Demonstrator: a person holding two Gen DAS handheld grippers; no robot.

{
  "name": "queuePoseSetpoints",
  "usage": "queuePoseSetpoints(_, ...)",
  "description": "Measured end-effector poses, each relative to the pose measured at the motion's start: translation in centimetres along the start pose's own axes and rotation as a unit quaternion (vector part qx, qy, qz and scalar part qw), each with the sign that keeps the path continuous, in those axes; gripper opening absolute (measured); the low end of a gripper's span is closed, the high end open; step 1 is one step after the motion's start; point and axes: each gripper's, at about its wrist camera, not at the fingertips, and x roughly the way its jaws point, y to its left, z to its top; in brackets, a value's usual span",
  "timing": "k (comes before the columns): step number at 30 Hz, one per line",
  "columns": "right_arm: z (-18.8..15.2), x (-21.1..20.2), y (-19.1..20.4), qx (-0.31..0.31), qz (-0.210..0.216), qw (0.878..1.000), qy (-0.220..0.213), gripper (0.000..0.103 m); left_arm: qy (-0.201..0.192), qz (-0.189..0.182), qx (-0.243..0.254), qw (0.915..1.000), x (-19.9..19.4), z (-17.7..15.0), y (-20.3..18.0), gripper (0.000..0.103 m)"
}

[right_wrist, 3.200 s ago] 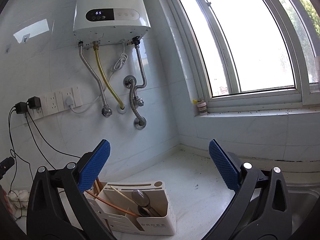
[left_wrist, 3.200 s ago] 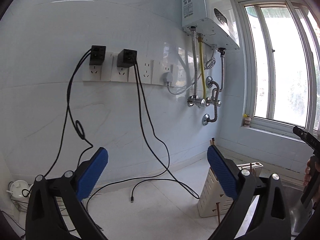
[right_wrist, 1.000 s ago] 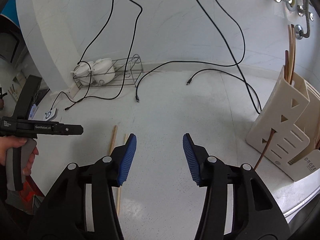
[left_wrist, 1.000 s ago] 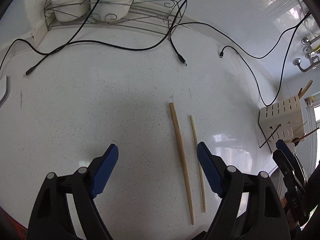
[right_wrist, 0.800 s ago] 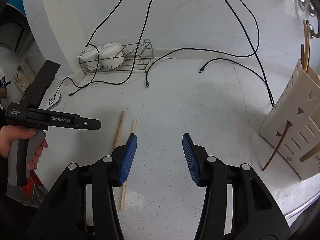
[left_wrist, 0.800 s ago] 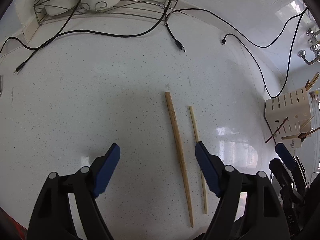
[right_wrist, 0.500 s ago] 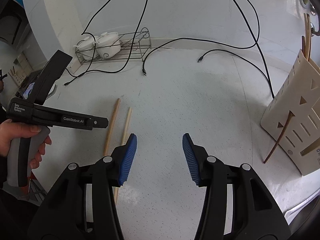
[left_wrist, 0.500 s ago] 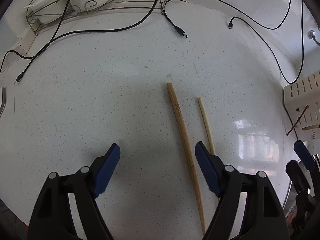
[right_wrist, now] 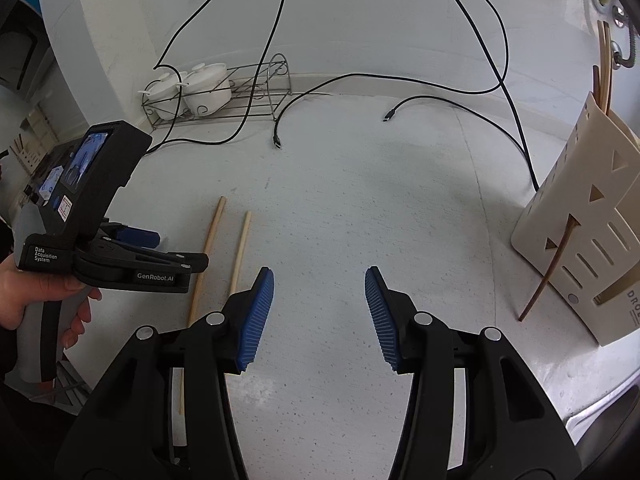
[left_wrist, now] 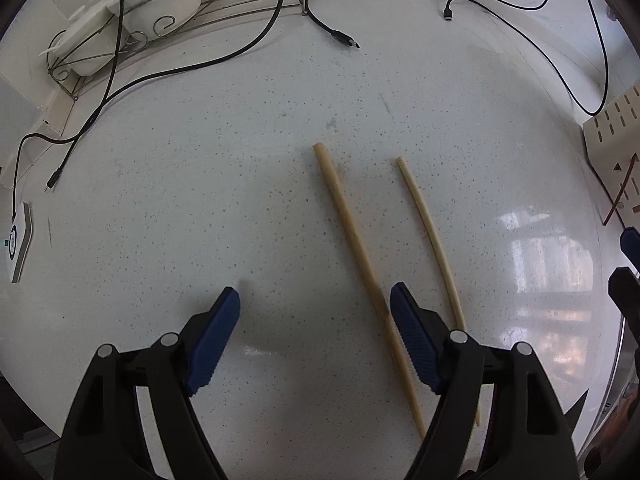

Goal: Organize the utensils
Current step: 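Lower both open tools over the two pale chopsticks on the counter, then close the left tool on the thicker pale chopstick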

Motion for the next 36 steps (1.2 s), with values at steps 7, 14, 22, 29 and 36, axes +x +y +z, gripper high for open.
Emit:
queuePoseSetpoints(7,0.0,0.0,0.7,-0.002,0.002,1.000,-0.001,0.046,0.015,-0.002,0.001,0.9999,0.1,-1.3,0.2,0.076)
queuePoseSetpoints(14,0.1,0.4,1.3,-0.005,0.009,1.000,0.006,0.046,0.013,-0.001,0.008,0.9999,-0.3,-1.5,0.8,0.055)
queuePoseSetpoints(22,0.4,0.7,2.0,-0.009,0.018,1.000,0.010,0.046,0.014,-0.009,0.013,0.9998,-0.7,-1.5,2.6,0.014)
queuePoseSetpoints(29,0.8,1.6,3.4,-0.028,0.027,0.999,0.020,0.046,0.013,-0.013,0.023,0.9996,-1.1,-1.6,4.4,0.006)
queuePoseSetpoints(36,1.1,5.4,5.1,-0.051,0.052,0.995,0.074,0.040,0.007,-0.027,0.010,0.9996,-1.1,-2.2,5.5,0.006)
